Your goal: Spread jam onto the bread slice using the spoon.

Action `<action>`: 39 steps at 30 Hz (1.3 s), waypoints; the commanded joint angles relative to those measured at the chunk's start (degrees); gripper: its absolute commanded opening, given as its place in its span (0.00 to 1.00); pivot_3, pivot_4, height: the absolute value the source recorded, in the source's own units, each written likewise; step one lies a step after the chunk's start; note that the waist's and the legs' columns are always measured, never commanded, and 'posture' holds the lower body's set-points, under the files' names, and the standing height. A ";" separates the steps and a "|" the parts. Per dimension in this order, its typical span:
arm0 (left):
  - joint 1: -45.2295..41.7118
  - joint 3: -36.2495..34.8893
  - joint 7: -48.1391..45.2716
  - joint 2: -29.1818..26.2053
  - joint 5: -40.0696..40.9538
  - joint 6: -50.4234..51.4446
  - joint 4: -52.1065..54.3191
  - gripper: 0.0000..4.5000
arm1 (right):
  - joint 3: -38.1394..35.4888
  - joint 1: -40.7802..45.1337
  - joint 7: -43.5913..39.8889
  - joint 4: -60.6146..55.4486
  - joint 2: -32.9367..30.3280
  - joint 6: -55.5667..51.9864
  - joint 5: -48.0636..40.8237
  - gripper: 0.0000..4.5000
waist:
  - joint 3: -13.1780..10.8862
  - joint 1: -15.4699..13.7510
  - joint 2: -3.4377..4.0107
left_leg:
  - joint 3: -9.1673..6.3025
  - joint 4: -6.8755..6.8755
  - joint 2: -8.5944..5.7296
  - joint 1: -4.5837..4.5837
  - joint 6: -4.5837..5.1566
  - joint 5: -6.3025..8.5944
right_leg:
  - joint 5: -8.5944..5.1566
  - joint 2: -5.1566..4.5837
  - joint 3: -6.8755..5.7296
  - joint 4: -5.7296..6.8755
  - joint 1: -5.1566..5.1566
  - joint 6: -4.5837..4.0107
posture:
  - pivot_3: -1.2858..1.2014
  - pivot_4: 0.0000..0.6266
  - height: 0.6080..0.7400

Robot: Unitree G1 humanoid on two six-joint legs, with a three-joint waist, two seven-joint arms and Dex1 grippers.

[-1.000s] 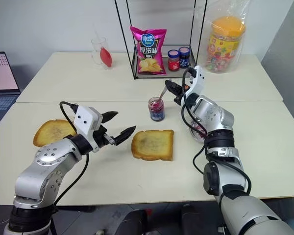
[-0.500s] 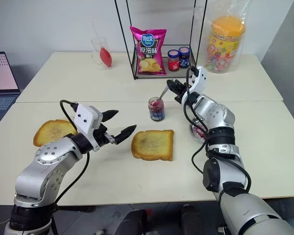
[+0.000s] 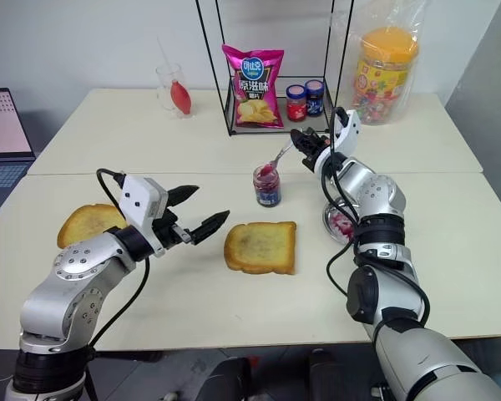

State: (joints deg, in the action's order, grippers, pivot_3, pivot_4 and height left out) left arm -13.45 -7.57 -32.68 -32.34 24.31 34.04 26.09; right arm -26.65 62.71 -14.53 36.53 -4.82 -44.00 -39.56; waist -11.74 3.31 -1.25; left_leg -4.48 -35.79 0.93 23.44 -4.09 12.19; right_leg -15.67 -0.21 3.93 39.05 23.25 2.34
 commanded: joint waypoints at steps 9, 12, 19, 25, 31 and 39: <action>7.43 -7.80 -8.82 -6.14 6.07 -2.51 4.36 1.00 | -1.01 -0.28 3.77 -17.05 0.27 -11.16 -10.36 0.02 | -0.01 0.02 0.01 | 0.00 0.03 0.02 0.03 0.00 0.00 | 0.00 0.00 -0.01 -0.02 0.03 0.00 | 0.52 0.24 1.00; 11.47 -8.84 -11.23 -8.11 4.78 -5.19 5.03 1.00 | 1.07 -4.84 5.60 -26.41 1.71 -16.28 -13.60 0.02 | 0.00 0.02 0.01 | -0.02 0.05 0.04 0.07 0.01 0.01 | -0.01 0.00 -0.04 -0.06 0.04 -0.01 | 0.52 0.24 1.00; 18.08 -8.04 -14.90 -10.00 0.96 -12.57 4.55 1.00 | 12.06 -16.64 4.14 -42.16 2.14 -16.75 -11.31 0.02 | 0.00 0.04 0.01 | -0.01 0.02 0.09 0.07 0.01 0.00 | -0.03 0.04 -0.02 -0.05 0.06 -0.02 | 0.52 0.24 1.00; 23.17 -6.91 -17.29 -10.10 -1.86 -17.86 4.58 1.00 | 23.37 -26.05 -0.71 -47.98 0.55 -10.37 -4.36 0.02 | 0.02 0.10 0.00 | 0.02 0.04 0.14 0.05 0.00 0.01 | -0.13 0.06 0.00 -0.08 0.07 0.13 | 0.52 0.24 1.00; 24.18 -6.05 -17.75 -9.80 -2.59 -19.98 4.18 1.00 | 29.04 -30.39 -3.76 -48.75 -0.47 -4.93 0.83 0.02 | 0.03 0.05 -0.03 | 0.04 0.00 0.21 0.06 0.00 0.00 | -0.13 0.11 0.00 -0.08 0.10 0.13 | 0.52 0.24 1.00; 23.88 -2.97 -17.26 -8.78 -3.61 -20.89 4.89 1.00 | 38.18 -33.53 -9.11 -50.83 -6.38 6.78 13.15 0.02 | 0.05 -0.01 -0.05 | 0.09 0.00 0.48 0.03 -0.01 0.00 | -0.08 0.35 0.01 -0.09 0.11 0.08 | 0.52 0.24 1.00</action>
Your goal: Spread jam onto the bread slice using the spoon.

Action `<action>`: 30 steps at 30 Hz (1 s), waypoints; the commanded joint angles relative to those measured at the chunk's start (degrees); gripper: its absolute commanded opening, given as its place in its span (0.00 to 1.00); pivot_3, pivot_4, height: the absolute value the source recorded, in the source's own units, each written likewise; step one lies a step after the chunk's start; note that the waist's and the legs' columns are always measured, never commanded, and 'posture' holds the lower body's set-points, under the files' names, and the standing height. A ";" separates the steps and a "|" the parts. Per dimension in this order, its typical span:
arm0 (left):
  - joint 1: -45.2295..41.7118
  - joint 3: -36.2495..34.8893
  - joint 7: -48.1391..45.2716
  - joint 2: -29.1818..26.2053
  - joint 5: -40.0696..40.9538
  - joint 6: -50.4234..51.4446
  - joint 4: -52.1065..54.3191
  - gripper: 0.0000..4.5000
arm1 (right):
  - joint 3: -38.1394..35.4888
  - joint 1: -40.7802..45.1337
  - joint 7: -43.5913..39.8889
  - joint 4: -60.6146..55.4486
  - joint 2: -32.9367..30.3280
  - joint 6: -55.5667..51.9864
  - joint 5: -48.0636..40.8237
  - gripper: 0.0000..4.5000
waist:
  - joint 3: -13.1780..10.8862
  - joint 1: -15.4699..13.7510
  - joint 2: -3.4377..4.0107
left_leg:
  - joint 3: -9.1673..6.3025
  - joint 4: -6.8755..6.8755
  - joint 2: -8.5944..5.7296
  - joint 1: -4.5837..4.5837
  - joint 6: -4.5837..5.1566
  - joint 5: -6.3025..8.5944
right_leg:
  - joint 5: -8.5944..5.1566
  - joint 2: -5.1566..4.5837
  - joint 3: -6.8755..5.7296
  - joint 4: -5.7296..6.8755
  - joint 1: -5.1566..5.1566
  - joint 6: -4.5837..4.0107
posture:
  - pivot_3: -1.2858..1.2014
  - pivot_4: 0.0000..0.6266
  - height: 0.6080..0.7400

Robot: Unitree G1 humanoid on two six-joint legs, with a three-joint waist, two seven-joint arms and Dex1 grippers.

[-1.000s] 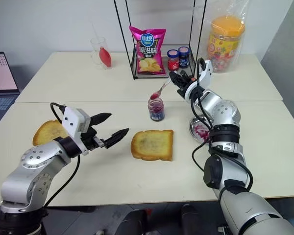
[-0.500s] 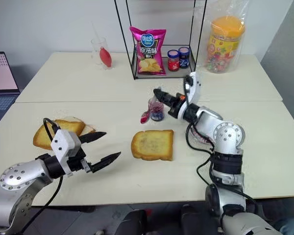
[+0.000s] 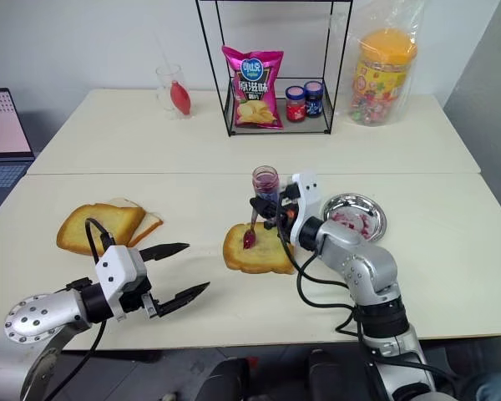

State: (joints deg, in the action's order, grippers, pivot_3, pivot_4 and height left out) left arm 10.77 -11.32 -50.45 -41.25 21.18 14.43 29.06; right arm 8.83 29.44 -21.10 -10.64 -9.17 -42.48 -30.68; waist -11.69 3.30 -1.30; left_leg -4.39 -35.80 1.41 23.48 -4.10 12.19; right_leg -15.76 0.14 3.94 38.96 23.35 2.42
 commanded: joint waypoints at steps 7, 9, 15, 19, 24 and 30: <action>-1.04 1.38 0.72 0.16 -0.87 -1.78 1.56 1.00 | 5.41 -1.87 -6.07 -6.01 -4.72 12.17 9.31 0.02 | 0.00 -0.03 -0.01 | -0.02 -0.02 0.15 -0.04 0.00 0.00 | 0.05 0.21 0.00 0.02 0.00 -0.09 | 0.52 0.24 1.00; -1.27 1.46 0.82 0.19 -0.94 -1.83 1.39 1.00 | 5.72 -2.17 -7.01 -6.82 -5.30 13.83 10.30 0.02 | 0.00 -0.04 -0.01 | -0.01 -0.03 0.15 -0.04 0.00 0.00 | 0.06 0.21 0.02 0.02 0.00 -0.09 | 0.52 0.24 1.00; -3.07 0.91 2.75 1.38 -0.65 -1.84 -0.01 1.00 | 5.04 -2.53 -10.06 -10.45 -8.17 16.70 12.00 0.02 | 0.00 -0.14 -0.02 | -0.01 -0.03 0.15 -0.04 0.00 0.00 | 0.06 0.21 0.01 0.01 -0.01 -0.09 | 0.52 0.24 1.00; -2.93 -0.40 3.15 1.74 0.19 -1.99 -1.02 1.00 | 0.17 -2.33 -8.92 -12.57 -6.43 9.66 4.24 0.02 | 0.00 -0.04 -0.02 | -0.01 -0.02 0.21 -0.06 0.00 0.00 | 0.07 0.26 0.02 0.03 -0.01 -0.10 | 0.52 0.24 1.00; -2.43 -2.04 1.43 0.74 1.17 -2.21 -2.29 1.00 | -6.55 -2.07 -3.21 -11.42 -0.78 -2.92 -7.16 0.02 | 0.01 -0.05 -0.02 | -0.03 -0.03 0.23 -0.08 0.00 0.00 | 0.10 0.29 0.01 0.06 -0.02 -0.16 | 0.52 0.24 1.00; -0.54 -2.48 -0.91 -0.47 1.75 -2.50 -2.05 1.00 | -10.19 -1.15 2.81 -6.64 5.68 -8.82 -12.15 0.02 | 0.00 -0.02 -0.01 | -0.01 -0.02 0.24 -0.08 0.00 0.00 | 0.10 0.30 0.04 0.05 -0.02 -0.17 | 0.52 0.24 1.00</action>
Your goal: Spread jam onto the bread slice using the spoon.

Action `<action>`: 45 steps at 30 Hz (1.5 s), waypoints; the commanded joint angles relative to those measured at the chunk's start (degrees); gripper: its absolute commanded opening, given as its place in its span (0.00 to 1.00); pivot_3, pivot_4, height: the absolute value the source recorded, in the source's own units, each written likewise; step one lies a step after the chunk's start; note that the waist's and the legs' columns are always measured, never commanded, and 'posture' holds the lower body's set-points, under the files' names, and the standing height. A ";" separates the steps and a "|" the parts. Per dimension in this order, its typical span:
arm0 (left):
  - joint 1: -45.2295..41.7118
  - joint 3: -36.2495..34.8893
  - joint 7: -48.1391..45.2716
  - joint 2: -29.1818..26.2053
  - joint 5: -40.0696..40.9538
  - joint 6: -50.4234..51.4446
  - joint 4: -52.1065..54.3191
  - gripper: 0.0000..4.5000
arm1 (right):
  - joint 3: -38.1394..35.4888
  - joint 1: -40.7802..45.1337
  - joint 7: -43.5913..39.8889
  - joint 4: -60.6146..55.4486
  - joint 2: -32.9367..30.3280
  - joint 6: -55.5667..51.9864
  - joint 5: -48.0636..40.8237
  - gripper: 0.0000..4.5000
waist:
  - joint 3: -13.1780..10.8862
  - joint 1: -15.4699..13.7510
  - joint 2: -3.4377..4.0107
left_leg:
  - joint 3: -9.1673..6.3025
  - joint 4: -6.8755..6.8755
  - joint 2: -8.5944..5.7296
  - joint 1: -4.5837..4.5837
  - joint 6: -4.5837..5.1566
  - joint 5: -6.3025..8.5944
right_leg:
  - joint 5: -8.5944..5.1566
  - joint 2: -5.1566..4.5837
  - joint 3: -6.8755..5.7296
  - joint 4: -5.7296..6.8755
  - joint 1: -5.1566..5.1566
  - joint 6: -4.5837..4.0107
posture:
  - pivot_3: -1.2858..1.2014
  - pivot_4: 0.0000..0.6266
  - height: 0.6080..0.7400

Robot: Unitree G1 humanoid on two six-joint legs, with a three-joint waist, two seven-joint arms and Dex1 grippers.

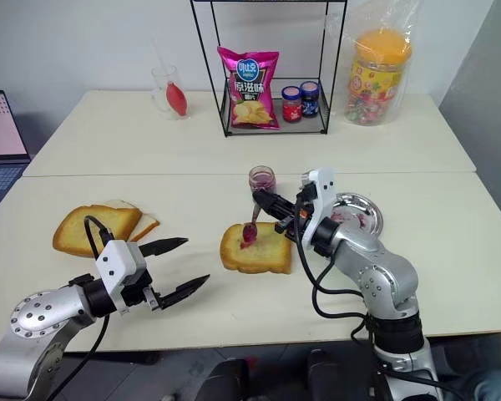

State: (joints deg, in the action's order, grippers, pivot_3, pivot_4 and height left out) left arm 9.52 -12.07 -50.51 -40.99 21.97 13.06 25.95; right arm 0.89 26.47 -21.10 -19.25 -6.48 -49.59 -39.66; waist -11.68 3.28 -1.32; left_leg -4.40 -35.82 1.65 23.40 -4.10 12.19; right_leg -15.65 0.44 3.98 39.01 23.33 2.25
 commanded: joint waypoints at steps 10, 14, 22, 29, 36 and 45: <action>0.50 -1.37 -0.47 -0.47 -0.01 -2.74 -0.52 1.00 | -7.56 3.93 9.15 15.47 11.48 -1.89 -4.37 0.02 | 0.01 -0.07 -0.02 | 0.01 0.00 0.03 0.00 0.00 0.00 | 0.05 0.07 0.01 -0.04 0.01 -0.10 | 0.52 0.24 1.00; 0.43 -0.55 -0.65 -0.39 -0.50 -3.26 -0.55 1.00 | -8.41 3.10 8.90 18.08 9.36 -0.31 -2.08 0.02 | 0.01 0.03 -0.01 | 0.03 0.02 0.05 -0.02 0.00 0.00 | 0.06 0.07 0.02 -0.03 0.02 -0.10 | 0.52 0.24 1.00; -0.68 0.65 -0.11 -0.32 -0.84 -3.13 -0.36 1.00 | -14.50 2.65 10.33 16.87 4.61 -3.89 -5.23 0.02 | 0.01 -0.03 -0.02 | 0.07 0.00 0.03 -0.02 0.00 0.00 | 0.06 0.07 0.06 -0.02 0.01 -0.09 | 0.52 0.24 1.00; -1.74 1.19 -0.19 -0.37 -0.63 -2.87 -0.47 1.00 | -18.99 4.15 12.42 12.24 1.69 -9.41 -12.74 0.02 | 0.01 0.01 -0.01 | 0.09 0.01 0.04 -0.03 0.00 0.00 | 0.06 0.09 0.10 -0.03 0.00 -0.09 | 0.52 0.24 1.00; -1.34 0.99 -0.24 -0.53 -0.61 -3.00 -0.40 1.00 | -18.04 5.32 16.43 9.80 6.25 -12.09 -18.43 0.02 | 0.01 0.32 -0.01 | 0.09 0.03 0.10 -0.04 0.01 0.00 | 0.06 0.15 0.10 -0.01 0.03 -0.10 | 0.52 0.24 1.00; -1.72 1.90 0.00 -0.36 -1.13 -3.07 0.07 1.00 | -11.59 4.92 14.27 17.19 9.54 -6.28 -11.26 0.02 | 0.01 0.46 0.00 | 0.09 0.03 0.11 -0.03 0.00 0.00 | 0.06 0.16 0.09 -0.03 0.03 -0.10 | 0.52 0.24 1.00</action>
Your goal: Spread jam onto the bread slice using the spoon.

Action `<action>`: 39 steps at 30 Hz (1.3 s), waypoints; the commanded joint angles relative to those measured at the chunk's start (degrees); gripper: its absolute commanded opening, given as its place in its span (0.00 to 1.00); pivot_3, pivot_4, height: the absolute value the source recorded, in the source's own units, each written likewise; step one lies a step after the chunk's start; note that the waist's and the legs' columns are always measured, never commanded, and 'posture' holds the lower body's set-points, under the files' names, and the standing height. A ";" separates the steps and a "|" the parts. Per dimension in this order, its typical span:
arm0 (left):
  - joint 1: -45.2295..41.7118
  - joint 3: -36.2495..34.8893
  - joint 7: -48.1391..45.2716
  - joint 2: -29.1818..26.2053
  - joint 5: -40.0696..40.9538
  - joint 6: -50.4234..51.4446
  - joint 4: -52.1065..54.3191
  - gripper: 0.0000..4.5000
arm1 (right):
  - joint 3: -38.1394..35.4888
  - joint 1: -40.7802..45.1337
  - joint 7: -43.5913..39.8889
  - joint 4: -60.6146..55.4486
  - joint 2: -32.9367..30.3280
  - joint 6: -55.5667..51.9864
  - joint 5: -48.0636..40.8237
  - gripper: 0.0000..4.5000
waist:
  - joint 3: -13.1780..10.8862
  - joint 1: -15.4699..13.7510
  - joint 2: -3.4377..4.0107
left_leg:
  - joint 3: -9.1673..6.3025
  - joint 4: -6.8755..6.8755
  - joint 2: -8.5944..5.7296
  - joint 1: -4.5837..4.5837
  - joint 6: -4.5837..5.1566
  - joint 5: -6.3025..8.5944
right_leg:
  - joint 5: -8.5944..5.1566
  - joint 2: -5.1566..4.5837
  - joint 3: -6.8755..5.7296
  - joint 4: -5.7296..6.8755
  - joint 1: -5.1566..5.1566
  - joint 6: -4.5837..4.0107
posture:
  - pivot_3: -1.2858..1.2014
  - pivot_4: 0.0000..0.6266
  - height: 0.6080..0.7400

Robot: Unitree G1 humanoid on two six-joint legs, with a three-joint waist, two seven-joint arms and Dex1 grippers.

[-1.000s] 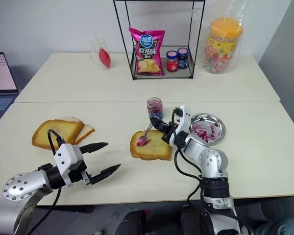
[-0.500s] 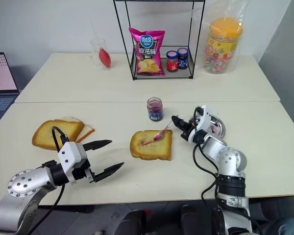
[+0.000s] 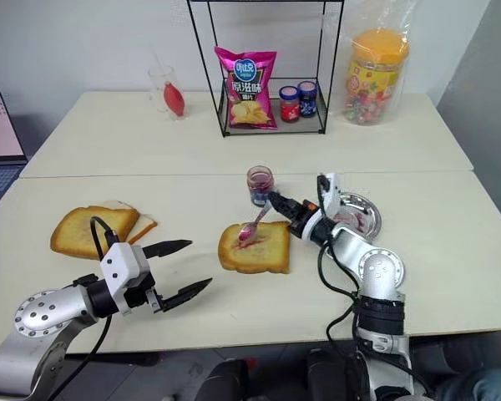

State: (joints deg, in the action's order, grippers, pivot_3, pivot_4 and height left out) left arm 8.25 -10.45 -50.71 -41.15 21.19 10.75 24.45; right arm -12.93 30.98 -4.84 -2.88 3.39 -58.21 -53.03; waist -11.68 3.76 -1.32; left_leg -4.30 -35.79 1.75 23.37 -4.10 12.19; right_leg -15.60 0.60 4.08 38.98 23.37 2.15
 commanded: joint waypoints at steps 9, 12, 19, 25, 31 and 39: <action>0.09 0.65 0.57 0.08 -0.67 -0.86 2.27 1.00 | -2.56 -3.25 -1.44 -0.46 -6.62 0.61 0.88 0.02 | 0.00 -0.20 0.00 | 0.00 -0.01 -0.01 0.01 0.00 0.00 | 0.00 -0.01 0.00 0.00 0.01 0.00 | 0.52 0.24 1.00; -0.10 1.09 0.50 0.20 -0.77 -0.92 2.28 1.00 | -3.70 -4.56 -0.92 -2.14 -8.43 -0.82 -0.12 0.02 | 0.00 -0.21 0.00 | -0.01 0.00 0.00 0.01 0.00 0.00 | 0.00 -0.01 0.00 0.00 0.01 0.00 | 0.52 0.24 1.00; -1.06 1.07 0.78 0.35 -0.65 -0.67 1.94 1.00 | -6.82 -2.24 0.97 -5.69 -9.99 -2.15 -5.41 0.02 | 0.00 -0.31 0.00 | 0.01 -0.03 -0.02 0.01 0.00 0.00 | 0.00 -0.01 0.03 0.00 0.00 0.00 | 0.52 0.24 1.00; -0.75 -1.44 1.14 -0.38 0.74 0.65 2.63 1.00 | -8.85 1.39 2.68 -8.12 -10.84 -2.80 -10.92 0.02 | -0.01 -0.30 0.02 | 0.01 0.00 -0.01 0.02 0.00 0.00 | 0.00 0.00 0.02 0.00 0.02 0.00 | 0.52 0.24 1.00; -6.49 -3.13 0.54 -3.74 10.33 11.48 7.74 1.00 | -10.92 2.89 3.25 -10.12 -13.52 -1.27 -15.33 0.02 | -0.01 -0.57 0.01 | -0.01 0.01 0.00 0.08 0.00 0.00 | -0.01 0.00 -0.02 -0.01 0.05 -0.01 | 0.52 0.24 1.00; -15.52 3.44 -1.15 -8.72 15.66 21.60 13.88 1.00 | -15.64 -2.22 -0.75 -11.29 -20.78 4.01 -16.02 0.02 | -0.01 -0.49 0.01 | 0.02 -0.02 -0.06 0.15 0.01 0.01 | 0.01 -0.02 0.02 -0.11 0.04 0.06 | 0.52 0.24 1.00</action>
State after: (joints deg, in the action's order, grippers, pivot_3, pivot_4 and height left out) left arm -5.96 -8.05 -51.95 -48.76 35.64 30.44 35.95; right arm -26.94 29.77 -3.67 -12.29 -16.08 -56.68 -68.43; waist -11.69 3.27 -1.31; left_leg -4.29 -35.81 1.71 23.51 -4.08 12.20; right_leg -15.59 0.59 4.09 38.86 23.42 2.20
